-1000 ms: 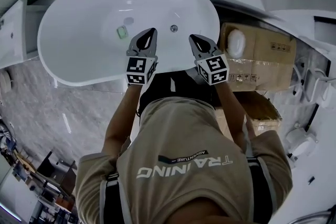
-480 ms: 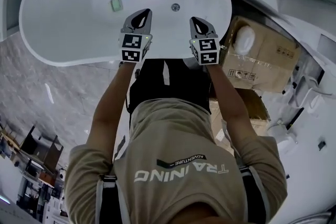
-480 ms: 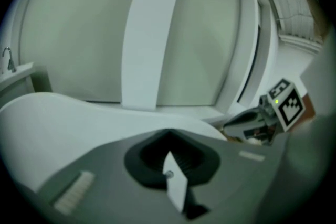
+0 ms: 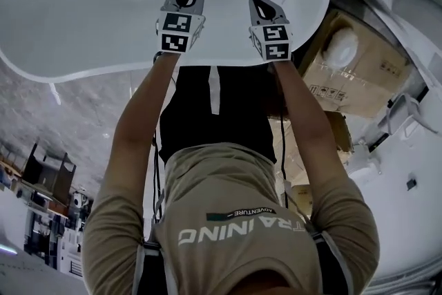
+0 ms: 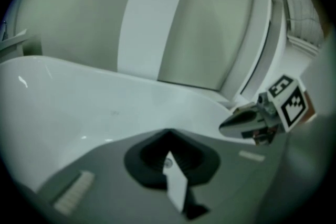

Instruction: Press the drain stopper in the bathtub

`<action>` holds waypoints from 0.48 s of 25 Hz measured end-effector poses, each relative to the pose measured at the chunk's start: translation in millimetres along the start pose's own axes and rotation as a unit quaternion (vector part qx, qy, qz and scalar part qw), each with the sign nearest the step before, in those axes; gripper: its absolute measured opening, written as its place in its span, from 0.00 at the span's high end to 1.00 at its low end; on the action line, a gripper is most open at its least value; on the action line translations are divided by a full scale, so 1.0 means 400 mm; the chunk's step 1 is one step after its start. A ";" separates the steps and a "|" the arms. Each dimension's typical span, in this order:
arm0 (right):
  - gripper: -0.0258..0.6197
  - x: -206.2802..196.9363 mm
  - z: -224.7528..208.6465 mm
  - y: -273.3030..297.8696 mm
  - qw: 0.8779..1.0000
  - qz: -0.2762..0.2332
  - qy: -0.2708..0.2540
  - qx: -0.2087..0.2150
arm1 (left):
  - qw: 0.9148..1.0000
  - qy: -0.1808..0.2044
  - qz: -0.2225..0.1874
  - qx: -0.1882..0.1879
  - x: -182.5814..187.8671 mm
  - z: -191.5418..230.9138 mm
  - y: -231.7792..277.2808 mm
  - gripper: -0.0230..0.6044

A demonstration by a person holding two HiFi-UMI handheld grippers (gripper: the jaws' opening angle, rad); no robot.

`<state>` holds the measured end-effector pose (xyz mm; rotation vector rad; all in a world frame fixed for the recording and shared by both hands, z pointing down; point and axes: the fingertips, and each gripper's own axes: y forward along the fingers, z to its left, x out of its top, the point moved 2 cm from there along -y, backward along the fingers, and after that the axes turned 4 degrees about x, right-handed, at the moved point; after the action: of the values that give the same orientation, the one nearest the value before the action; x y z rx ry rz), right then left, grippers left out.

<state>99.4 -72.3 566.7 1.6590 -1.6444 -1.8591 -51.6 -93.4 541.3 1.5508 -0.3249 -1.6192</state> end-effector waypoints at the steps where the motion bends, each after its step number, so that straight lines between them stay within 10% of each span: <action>1: 0.94 -0.014 -0.010 0.024 1.000 0.001 0.001 -0.001 | 1.000 0.001 0.003 -0.003 -0.019 0.004 0.020 0.96; 12: 0.94 -0.154 -0.070 0.237 0.999 0.043 0.018 0.011 | 0.999 -0.003 0.042 -0.014 -0.154 0.051 0.206 0.96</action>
<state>95.5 -81.9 682.6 1.5929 -1.6991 -1.7686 -46.3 -106.7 645.2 1.4931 -0.3647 -1.5576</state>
